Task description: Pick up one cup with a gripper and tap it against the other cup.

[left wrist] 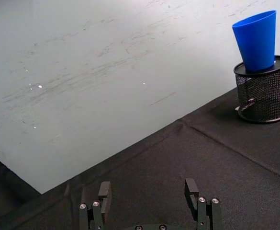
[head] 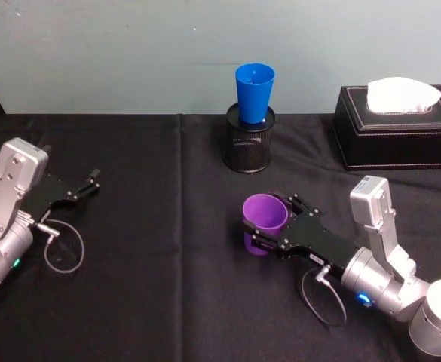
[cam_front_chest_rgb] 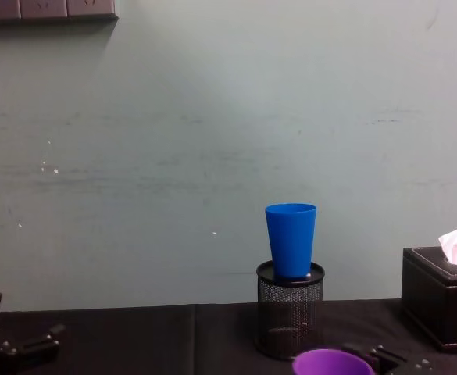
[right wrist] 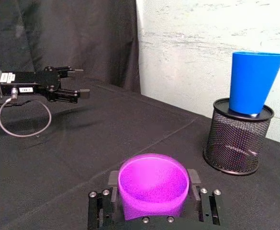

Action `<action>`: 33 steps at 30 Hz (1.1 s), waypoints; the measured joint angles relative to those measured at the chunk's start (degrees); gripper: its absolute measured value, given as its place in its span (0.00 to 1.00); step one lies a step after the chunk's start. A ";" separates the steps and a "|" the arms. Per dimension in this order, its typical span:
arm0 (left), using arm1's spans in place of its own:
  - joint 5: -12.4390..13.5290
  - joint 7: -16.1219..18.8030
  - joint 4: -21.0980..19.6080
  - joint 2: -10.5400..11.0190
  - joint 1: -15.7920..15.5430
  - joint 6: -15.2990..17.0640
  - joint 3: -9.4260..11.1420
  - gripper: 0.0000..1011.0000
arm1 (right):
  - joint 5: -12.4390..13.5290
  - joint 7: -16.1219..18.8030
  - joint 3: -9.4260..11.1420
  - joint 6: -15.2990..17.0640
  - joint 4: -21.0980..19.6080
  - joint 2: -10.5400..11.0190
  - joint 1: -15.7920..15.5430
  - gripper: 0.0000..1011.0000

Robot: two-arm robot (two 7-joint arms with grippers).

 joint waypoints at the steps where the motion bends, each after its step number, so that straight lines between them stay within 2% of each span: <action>1: 0.00 0.00 0.00 0.00 0.00 0.00 0.00 0.99 | 0.00 0.00 0.00 0.01 -0.01 0.01 0.00 0.89; 6: 0.00 0.00 0.00 0.00 0.00 0.00 0.00 0.99 | 0.01 0.00 0.00 0.03 -0.03 0.01 0.00 0.99; 17: 0.00 0.00 0.00 0.00 0.00 0.00 0.00 0.99 | 0.04 0.01 0.00 0.02 -0.09 0.02 -0.01 0.99; 29: 0.00 0.00 0.00 0.00 0.00 0.00 0.00 0.99 | 1.06 0.40 1.77 -4.66 -3.77 0.12 -1.67 0.99; 33: 0.00 0.00 0.00 0.00 0.00 0.00 0.00 0.99 | 1.40 -1.10 3.07 -5.60 -5.25 -0.29 -2.53 0.99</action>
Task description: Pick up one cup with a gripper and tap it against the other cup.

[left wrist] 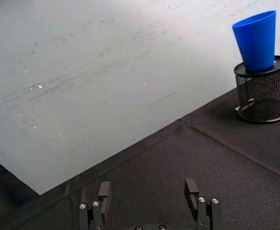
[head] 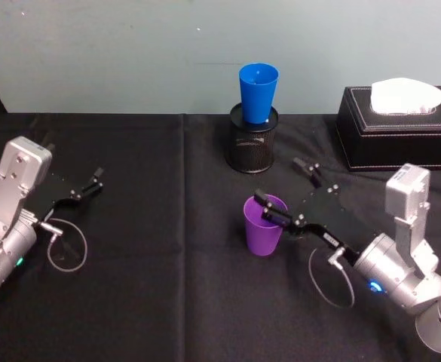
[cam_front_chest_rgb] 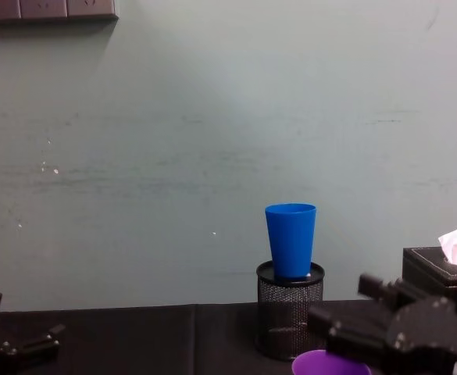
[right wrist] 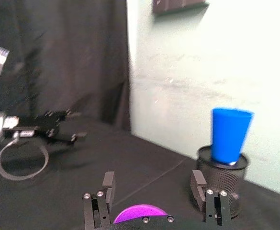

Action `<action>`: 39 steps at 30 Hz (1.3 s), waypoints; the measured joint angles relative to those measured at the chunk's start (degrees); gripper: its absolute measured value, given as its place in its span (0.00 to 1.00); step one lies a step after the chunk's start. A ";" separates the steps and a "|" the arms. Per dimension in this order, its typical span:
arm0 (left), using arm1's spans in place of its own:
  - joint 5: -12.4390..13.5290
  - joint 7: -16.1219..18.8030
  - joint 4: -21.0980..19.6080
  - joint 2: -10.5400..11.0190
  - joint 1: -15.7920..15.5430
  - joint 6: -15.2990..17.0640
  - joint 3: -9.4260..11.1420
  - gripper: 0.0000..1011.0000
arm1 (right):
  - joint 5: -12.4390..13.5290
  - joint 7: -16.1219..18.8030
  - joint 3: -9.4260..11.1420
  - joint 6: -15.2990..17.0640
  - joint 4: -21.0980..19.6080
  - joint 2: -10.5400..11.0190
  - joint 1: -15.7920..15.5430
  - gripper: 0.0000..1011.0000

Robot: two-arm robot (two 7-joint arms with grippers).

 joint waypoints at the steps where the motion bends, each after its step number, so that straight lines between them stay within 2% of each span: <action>1: 0.00 0.00 0.00 0.00 0.00 0.00 0.00 0.99 | 0.00 -0.87 0.64 -0.32 -0.54 -0.26 -0.36 0.99; 6: 0.00 0.00 0.00 0.00 0.00 0.00 0.00 0.99 | -0.64 -3.89 2.50 -0.76 -1.49 -1.15 -1.41 0.99; 9: 0.00 0.00 0.00 0.00 0.00 0.00 0.00 0.99 | -2.36 -7.19 3.92 -0.47 -2.06 -1.92 -2.11 0.99; 10: 0.00 0.00 0.00 0.00 0.00 0.00 0.00 0.99 | -3.56 -9.53 4.64 0.20 -2.38 -2.41 -2.53 0.99; 12: 0.00 0.00 0.00 0.00 0.00 0.00 0.00 0.99 | -5.03 -12.11 5.40 1.10 -2.66 -2.98 -2.97 0.99; 13: 0.00 0.00 0.00 0.00 0.00 0.00 0.00 0.99 | -6.78 -14.86 6.01 2.03 -2.86 -3.52 -3.33 0.99; 16: 0.00 0.00 0.00 0.00 0.00 0.00 0.00 0.99 | -10.00 -19.47 6.99 3.89 -2.93 -4.75 -3.90 0.99; 19: 0.00 0.00 0.00 0.00 0.00 0.00 0.00 0.99 | -12.01 -22.21 7.45 5.08 -2.63 -5.58 -4.15 0.99; 22: 0.00 0.00 0.00 0.00 0.00 0.00 0.00 0.99 | -15.27 -25.94 7.90 6.01 -1.80 -6.87 -4.44 0.99; 30: 0.00 0.00 0.00 0.00 0.00 0.00 0.00 0.99 | -18.74 -28.90 8.64 6.23 0.18 -8.63 -4.31 0.99; 35: 0.00 0.00 0.00 0.00 0.00 0.00 0.00 0.99 | -19.20 -28.18 9.01 4.58 1.59 -9.11 -4.06 0.99; 39: 0.00 0.00 0.00 0.00 0.00 0.00 0.00 0.99 | -19.20 -28.08 9.00 4.54 1.62 -9.13 -4.05 0.99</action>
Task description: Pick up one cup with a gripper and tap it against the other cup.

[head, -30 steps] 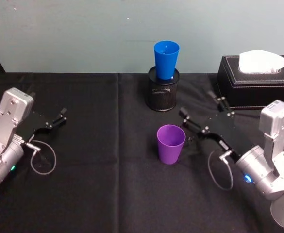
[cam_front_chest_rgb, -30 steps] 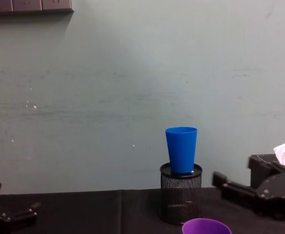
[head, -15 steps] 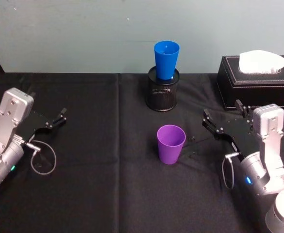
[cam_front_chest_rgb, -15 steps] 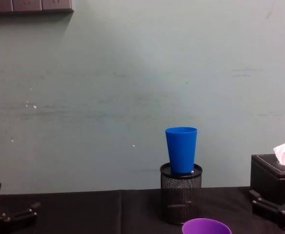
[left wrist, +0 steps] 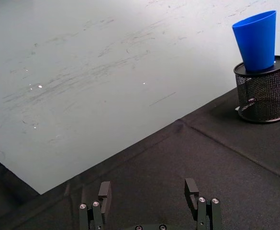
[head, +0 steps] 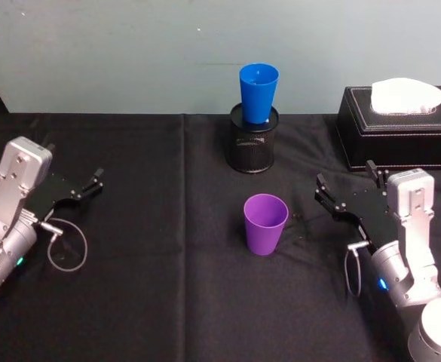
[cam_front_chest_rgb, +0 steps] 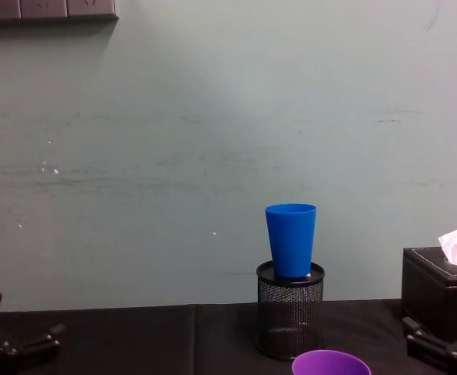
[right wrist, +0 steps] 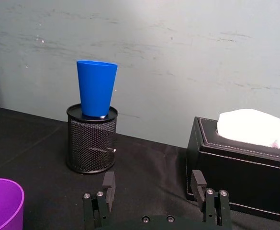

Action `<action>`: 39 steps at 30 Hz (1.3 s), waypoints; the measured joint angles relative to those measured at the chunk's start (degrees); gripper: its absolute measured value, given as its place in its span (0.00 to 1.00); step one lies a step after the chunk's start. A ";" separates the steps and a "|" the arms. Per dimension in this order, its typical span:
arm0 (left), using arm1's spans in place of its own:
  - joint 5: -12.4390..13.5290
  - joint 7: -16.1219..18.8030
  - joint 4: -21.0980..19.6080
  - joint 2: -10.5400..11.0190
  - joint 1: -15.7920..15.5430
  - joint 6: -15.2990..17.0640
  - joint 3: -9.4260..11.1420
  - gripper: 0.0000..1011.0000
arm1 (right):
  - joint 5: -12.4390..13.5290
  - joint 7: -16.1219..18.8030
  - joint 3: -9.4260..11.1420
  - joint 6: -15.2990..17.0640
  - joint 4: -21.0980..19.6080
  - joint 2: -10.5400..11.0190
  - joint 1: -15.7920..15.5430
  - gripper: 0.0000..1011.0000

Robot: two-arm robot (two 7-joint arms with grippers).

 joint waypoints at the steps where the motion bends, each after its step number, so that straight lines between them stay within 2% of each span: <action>1: 0.00 0.00 0.00 0.00 0.00 0.00 0.00 0.99 | 0.00 -0.01 0.00 0.03 -0.01 0.00 0.00 0.99; 39: 0.00 0.00 0.00 0.00 0.00 0.00 0.00 0.99 | 0.01 -0.37 -0.11 0.68 -0.38 0.08 -0.01 0.99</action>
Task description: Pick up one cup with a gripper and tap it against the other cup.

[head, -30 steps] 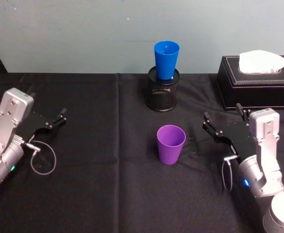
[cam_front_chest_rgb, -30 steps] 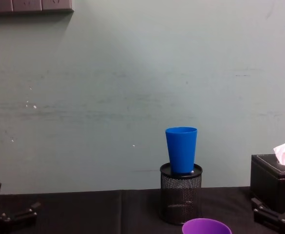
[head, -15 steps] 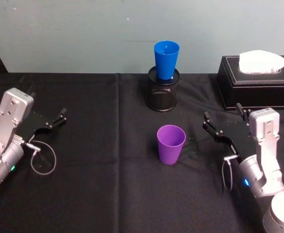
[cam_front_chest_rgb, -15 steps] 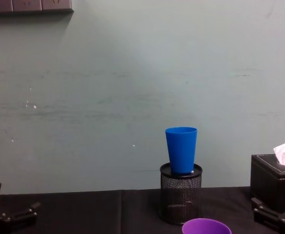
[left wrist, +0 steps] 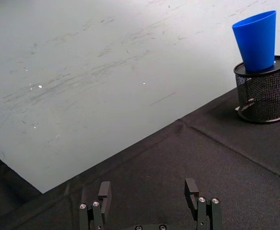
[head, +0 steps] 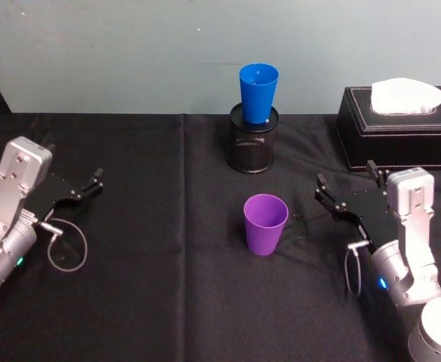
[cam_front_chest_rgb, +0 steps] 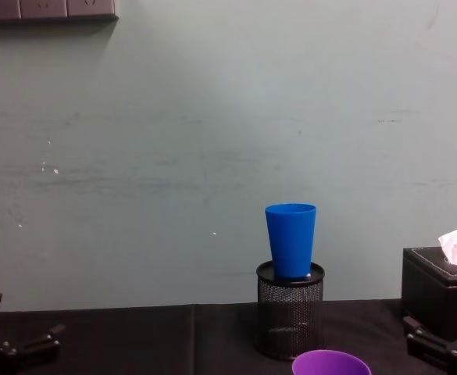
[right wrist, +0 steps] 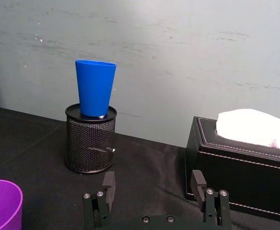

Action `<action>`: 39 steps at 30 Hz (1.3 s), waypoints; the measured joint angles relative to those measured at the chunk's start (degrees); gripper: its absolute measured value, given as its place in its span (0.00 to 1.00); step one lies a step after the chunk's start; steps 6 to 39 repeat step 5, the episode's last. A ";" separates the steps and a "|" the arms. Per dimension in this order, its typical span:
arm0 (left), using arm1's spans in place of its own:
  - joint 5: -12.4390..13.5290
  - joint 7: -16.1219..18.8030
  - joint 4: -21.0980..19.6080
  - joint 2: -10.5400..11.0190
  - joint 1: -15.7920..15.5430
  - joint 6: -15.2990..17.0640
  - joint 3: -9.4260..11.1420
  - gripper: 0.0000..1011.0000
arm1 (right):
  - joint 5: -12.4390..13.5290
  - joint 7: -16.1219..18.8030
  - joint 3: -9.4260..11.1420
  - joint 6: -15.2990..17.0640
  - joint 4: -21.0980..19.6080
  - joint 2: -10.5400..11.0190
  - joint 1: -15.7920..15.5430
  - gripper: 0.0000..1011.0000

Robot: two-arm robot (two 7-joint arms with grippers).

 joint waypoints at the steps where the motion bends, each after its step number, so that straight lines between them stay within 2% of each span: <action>1: 0.00 0.00 0.00 0.00 0.00 0.00 0.00 0.99 | 0.00 0.00 0.00 0.00 0.00 0.00 0.00 0.99; 39: 0.00 0.00 0.00 0.00 0.00 0.00 0.00 0.99 | 0.00 -0.01 0.00 0.00 0.00 0.00 0.00 0.99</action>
